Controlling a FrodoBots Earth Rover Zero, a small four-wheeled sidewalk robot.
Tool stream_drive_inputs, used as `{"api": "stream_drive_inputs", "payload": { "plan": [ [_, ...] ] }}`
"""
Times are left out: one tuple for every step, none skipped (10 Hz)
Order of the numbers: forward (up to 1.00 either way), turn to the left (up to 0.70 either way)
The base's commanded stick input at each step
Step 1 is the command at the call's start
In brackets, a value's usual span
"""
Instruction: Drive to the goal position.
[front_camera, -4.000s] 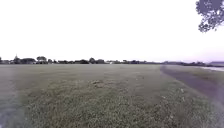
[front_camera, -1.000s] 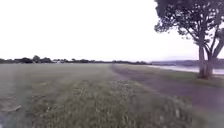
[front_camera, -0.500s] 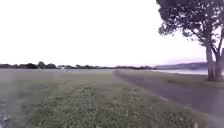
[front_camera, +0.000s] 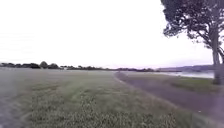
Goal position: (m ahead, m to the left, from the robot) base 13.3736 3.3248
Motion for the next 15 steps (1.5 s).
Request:
{"api": "stream_drive_inputs", "payload": {
  "plan": [
    [0.5, -0.25],
    [0.5, -0.25],
    [0.5, -0.25],
    [0.5, -0.25],
    [0.5, -0.25],
    [0.5, -0.25],
    [0.5, -0.25],
    [0.5, -0.25],
    [0.5, -0.25],
    [0.5, -0.25],
    [0.5, -0.25],
    [0.5, -0.25],
    [0.5, -0.25],
    [0.5, -0.25],
    [0.5, -0.25]
  ]
}}
